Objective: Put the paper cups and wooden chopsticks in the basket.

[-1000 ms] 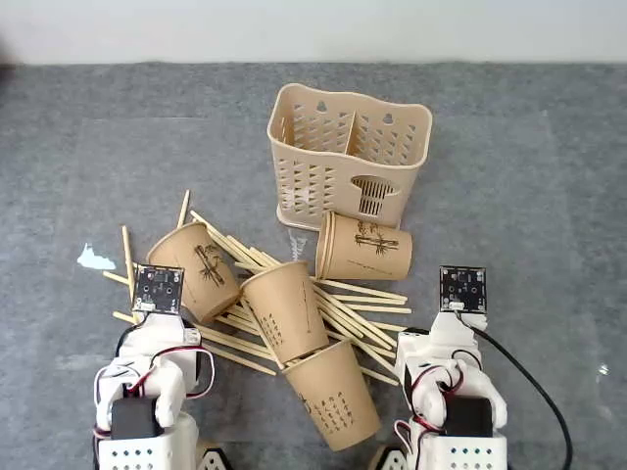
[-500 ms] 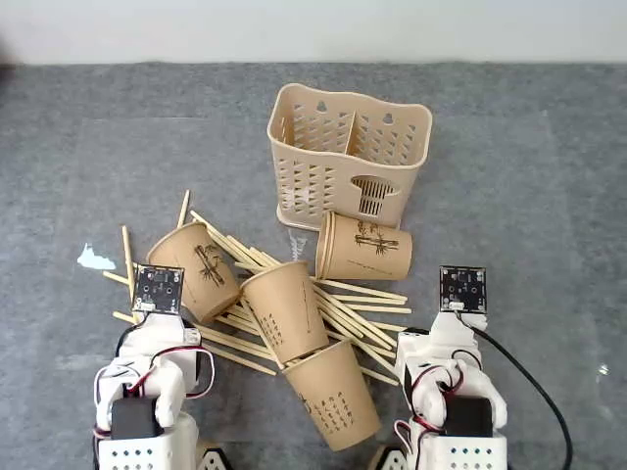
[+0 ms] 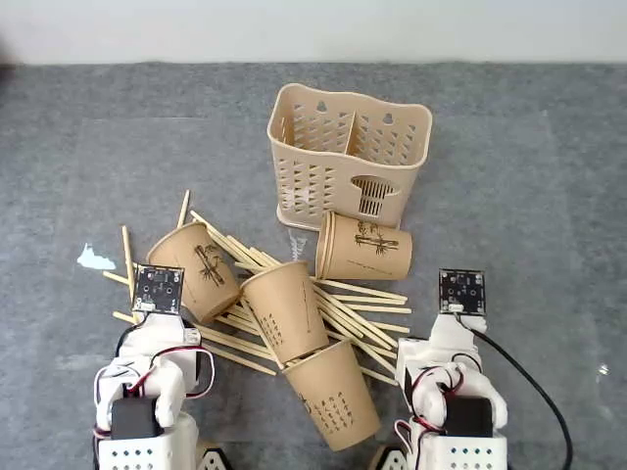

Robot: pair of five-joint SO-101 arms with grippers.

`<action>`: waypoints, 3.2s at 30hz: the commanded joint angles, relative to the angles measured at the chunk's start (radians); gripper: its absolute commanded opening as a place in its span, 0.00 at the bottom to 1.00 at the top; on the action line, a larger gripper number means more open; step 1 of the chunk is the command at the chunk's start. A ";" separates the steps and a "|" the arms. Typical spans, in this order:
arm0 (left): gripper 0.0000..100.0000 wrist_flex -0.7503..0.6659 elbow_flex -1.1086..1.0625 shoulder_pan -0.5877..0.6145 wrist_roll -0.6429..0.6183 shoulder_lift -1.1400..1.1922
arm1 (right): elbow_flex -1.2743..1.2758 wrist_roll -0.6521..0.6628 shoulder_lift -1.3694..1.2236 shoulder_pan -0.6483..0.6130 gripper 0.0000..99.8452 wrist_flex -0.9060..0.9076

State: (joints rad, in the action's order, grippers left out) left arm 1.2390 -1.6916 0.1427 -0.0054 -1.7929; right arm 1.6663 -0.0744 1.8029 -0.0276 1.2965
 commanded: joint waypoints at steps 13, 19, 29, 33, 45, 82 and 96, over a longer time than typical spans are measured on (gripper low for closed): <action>0.01 0.002 0.008 0.005 0.005 0.003 | -0.341 0.539 -0.001 0.004 0.01 -0.194; 0.01 0.002 0.008 0.005 0.005 0.003 | -0.532 0.535 -0.182 0.002 0.01 -0.193; 0.01 0.002 0.008 0.005 0.005 0.003 | -0.914 0.528 -0.676 -0.202 0.01 0.022; 0.01 0.002 0.008 0.005 0.005 0.003 | -1.016 0.512 -0.739 -0.302 0.01 0.140; 0.01 0.002 0.008 0.005 0.005 0.003 | -1.056 0.095 -0.868 -0.581 0.22 0.329; 0.01 0.002 0.008 0.005 0.005 0.003 | -1.313 -0.384 -1.449 -1.032 0.30 0.493; 0.01 0.002 0.008 0.005 0.005 0.003 | -1.315 -0.462 -1.719 -1.030 0.53 0.453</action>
State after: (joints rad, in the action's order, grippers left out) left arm 1.2390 -1.6916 0.1427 -0.0054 -1.7929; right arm 0.4035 -0.5255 0.0997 -1.0526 1.7507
